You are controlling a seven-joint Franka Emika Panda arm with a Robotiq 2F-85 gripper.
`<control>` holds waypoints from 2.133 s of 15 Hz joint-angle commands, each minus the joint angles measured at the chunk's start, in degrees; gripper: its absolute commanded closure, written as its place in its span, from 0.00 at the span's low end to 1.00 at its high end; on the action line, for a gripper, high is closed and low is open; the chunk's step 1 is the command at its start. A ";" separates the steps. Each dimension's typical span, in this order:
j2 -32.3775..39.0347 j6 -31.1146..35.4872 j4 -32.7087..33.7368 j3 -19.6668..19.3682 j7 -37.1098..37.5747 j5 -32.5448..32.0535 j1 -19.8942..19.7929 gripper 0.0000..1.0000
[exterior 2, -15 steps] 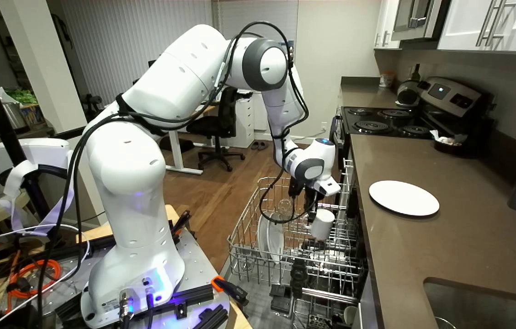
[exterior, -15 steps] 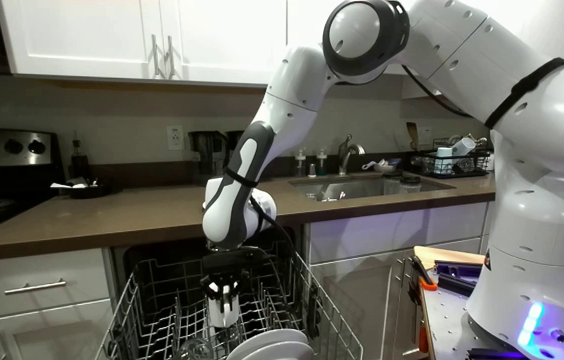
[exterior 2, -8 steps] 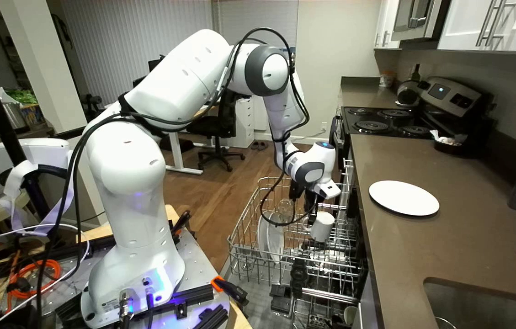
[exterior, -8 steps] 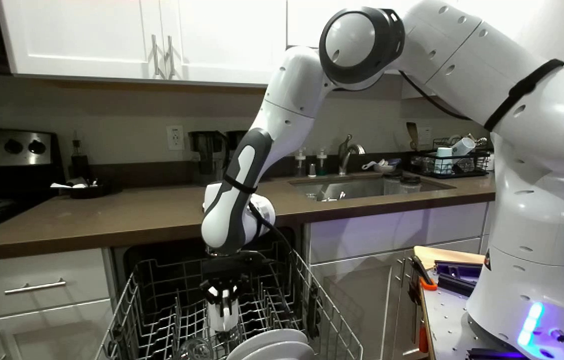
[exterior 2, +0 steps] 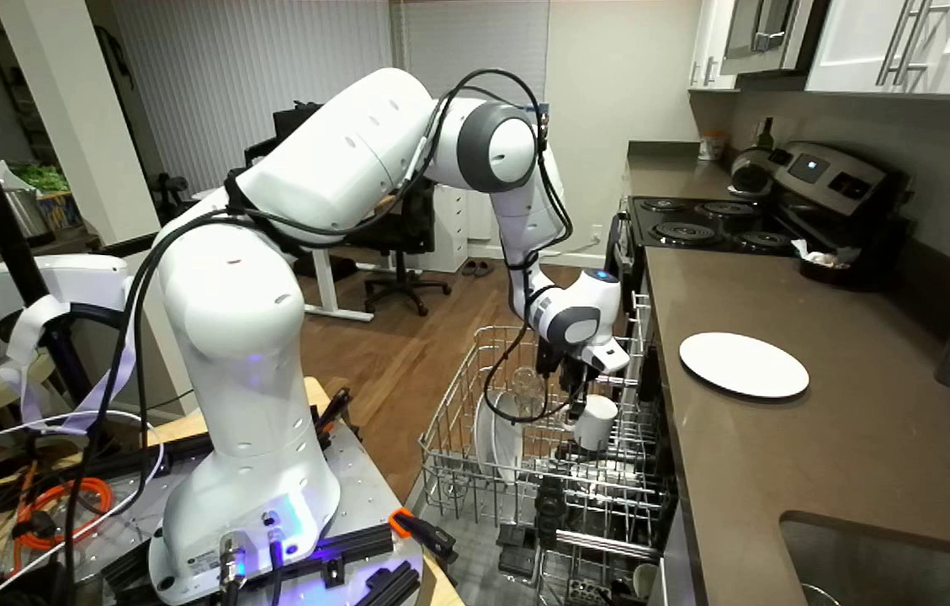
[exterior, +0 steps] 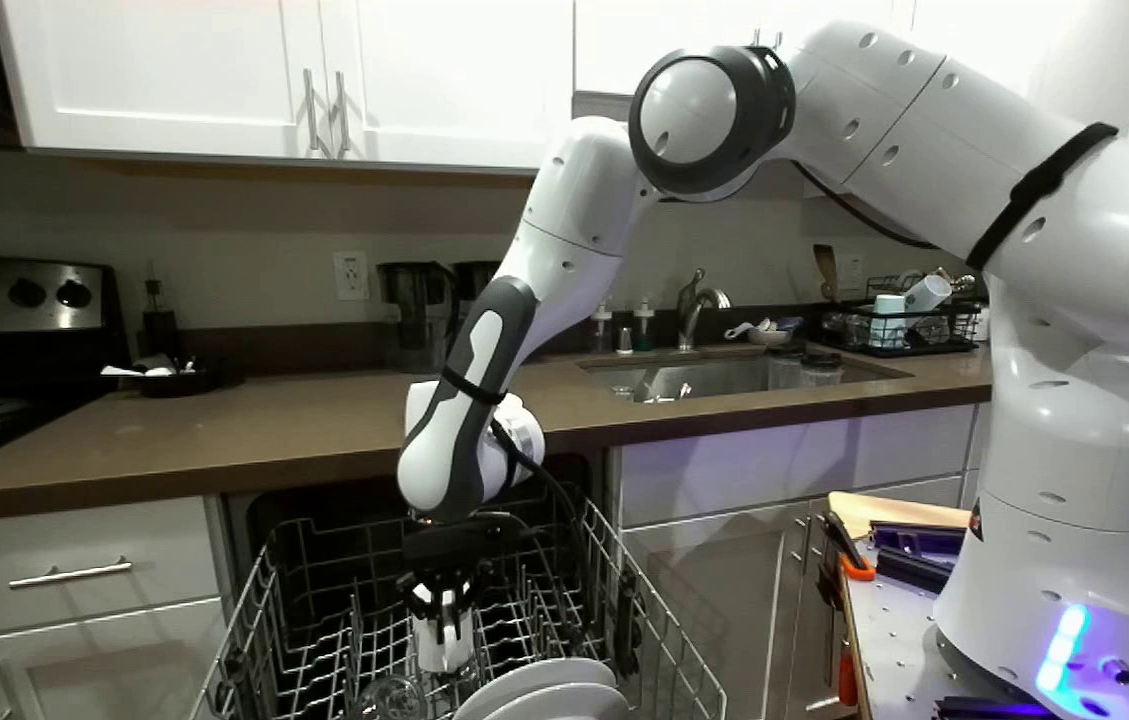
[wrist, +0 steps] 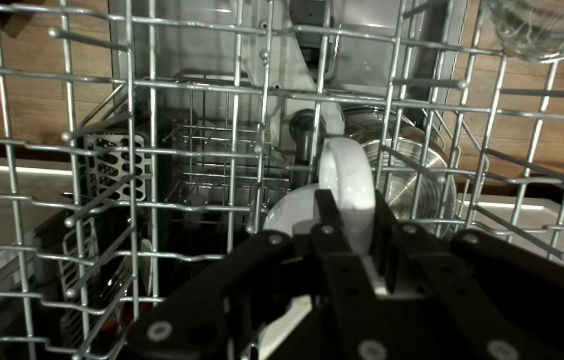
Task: Move the white cup towards you
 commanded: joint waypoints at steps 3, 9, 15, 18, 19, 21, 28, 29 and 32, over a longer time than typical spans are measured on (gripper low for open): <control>2.33 -2.91 4.14 1.09 -3.90 2.91 -1.54 0.91; 3.62 -4.42 6.11 1.26 -4.11 3.16 -1.87 0.91; 3.89 -5.48 6.83 1.15 -3.88 3.21 -1.73 0.91; 2.60 -5.48 5.69 0.13 -2.76 2.81 -0.57 0.91; 2.11 -5.47 5.22 -0.22 -2.36 2.67 -0.16 0.91; 1.40 -5.55 4.52 -0.73 -1.77 2.51 0.45 0.91; 2.42 -6.02 5.70 -0.07 -2.68 2.77 -0.31 0.58; 2.42 -6.11 5.71 -0.07 -2.68 2.75 -0.30 0.57; 2.17 -6.25 5.63 -0.03 -2.48 2.73 -0.12 0.39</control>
